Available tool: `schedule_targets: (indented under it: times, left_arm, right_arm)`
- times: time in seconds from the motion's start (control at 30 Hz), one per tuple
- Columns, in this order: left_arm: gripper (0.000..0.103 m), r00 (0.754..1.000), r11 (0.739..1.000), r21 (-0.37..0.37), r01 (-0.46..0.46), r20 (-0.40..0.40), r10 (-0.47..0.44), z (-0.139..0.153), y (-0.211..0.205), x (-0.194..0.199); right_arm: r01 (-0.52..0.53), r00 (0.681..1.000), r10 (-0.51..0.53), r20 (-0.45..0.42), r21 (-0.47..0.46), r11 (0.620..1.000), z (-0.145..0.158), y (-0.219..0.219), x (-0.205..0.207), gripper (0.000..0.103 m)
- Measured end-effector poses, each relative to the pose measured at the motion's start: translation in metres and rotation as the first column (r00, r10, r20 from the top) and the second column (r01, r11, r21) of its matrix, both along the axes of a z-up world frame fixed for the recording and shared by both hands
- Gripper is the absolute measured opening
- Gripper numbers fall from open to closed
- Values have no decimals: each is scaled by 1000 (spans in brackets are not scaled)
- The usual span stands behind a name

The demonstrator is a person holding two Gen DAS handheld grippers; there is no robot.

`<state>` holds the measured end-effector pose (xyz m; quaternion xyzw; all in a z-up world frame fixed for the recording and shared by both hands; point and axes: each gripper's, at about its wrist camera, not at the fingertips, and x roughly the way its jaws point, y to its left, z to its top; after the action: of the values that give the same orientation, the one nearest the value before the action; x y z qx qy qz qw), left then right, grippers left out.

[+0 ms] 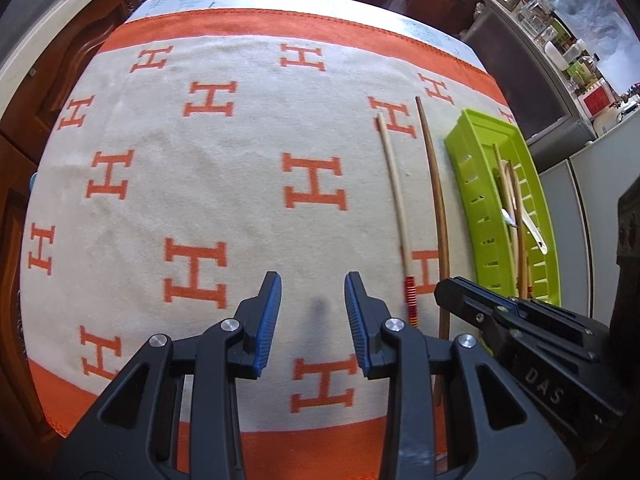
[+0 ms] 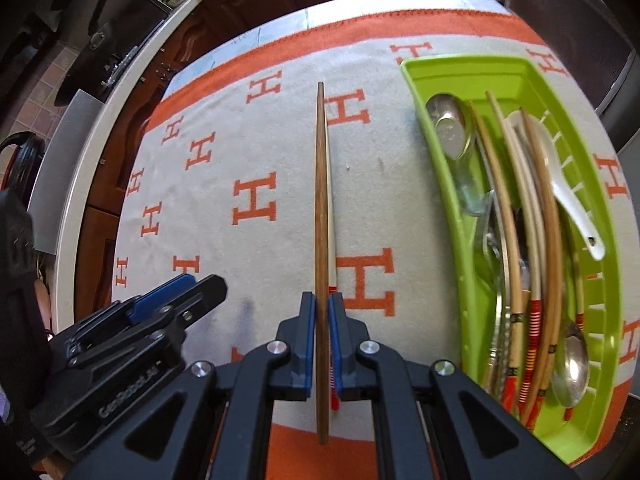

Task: Organize utensils
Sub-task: 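Carry the chopstick over the tray with the right tool while the left grasps the last chopstick, then lower both chopsticks into the green tray and open both tools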

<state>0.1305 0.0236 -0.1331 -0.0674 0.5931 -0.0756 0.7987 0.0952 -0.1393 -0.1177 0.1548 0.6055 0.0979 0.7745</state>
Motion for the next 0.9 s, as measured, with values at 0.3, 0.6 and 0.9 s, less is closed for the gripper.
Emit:
schedule_targets:
  times: [0.3, 0.6, 0.9]
  left_arm:
    - [30, 998, 998, -36, 46, -48, -47, -10, -47, 13]
    - [29, 992, 993, 70, 98, -82, -92, -24, -91, 16]
    - [4, 992, 994, 63, 88, -97, -81, -34, -99, 10]
  right_arm:
    - [61, 993, -60, 99, -13, 998, 29, -42, -21, 6]
    - [144, 983, -141, 121, -19, 989, 35, -101, -39, 6]
    - [174, 978, -165, 127, -62, 983, 27, -127, -44, 6]
